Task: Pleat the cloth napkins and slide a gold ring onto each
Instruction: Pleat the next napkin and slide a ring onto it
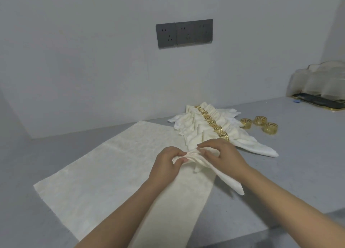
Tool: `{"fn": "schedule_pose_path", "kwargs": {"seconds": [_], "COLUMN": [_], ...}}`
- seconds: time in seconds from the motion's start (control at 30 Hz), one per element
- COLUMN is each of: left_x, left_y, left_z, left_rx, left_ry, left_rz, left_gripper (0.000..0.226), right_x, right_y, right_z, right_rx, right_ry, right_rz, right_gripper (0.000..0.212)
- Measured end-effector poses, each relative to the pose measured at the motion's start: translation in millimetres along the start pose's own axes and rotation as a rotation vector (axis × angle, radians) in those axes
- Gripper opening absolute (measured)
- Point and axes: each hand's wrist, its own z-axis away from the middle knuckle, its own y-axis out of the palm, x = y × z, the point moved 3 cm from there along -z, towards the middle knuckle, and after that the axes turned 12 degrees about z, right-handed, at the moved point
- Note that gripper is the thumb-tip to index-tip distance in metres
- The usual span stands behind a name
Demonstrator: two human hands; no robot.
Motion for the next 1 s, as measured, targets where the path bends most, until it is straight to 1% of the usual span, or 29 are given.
{"fn": "schedule_pose_path", "kwargs": {"seconds": [0.23,0.3,0.4,0.5,0.57,0.67,0.77,0.83,0.9,1.0], "left_x": [13.0,10.4,8.7,14.6,21.3,29.8,33.1,33.8,32.9,30.9], "left_y": [29.5,39.9,57.9,75.9,87.7,99.1,103.8,105.6,104.5,103.7], "left_z": [-40.2,-54.1,-73.2,-85.3,-92.9,-100.8,-102.6,-103.9,-103.5,-103.2], "left_rx": [-0.078,-0.103,-0.108,-0.117,-0.119,-0.125,-0.116,-0.112,-0.123,-0.13], "left_ry": [0.117,0.196,0.287,0.336,0.334,0.329,0.335,0.332,0.327,0.322], "left_rz": [-0.033,-0.053,-0.08,-0.09,-0.098,-0.082,-0.075,-0.081,-0.083,-0.077], "left_gripper": [0.015,0.013,0.012,0.019,0.021,0.016,0.014,0.016,0.019,0.022], "right_x": [-91.0,-117.6,-155.3,-184.2,-203.1,-227.8,-243.4,-250.2,-251.1,-249.2], "right_y": [-18.7,-25.4,-35.9,-43.2,-44.6,-43.3,-38.1,-34.8,-32.7,-31.0], "right_z": [-13.4,-15.1,-22.3,-31.1,-38.3,-50.5,-60.1,-65.2,-67.5,-66.1], "right_rx": [-0.188,-0.224,-0.234,-0.278,-0.275,-0.15,-0.049,-0.066,-0.122,-0.135], "right_ry": [0.325,0.387,0.489,0.566,0.614,0.699,0.74,0.738,0.706,0.661], "right_rz": [0.049,0.126,0.244,0.319,0.398,0.522,0.584,0.574,0.546,0.513], "right_gripper": [0.021,0.021,0.025,0.032,0.038,0.047,0.05,0.044,0.038,0.035]}}
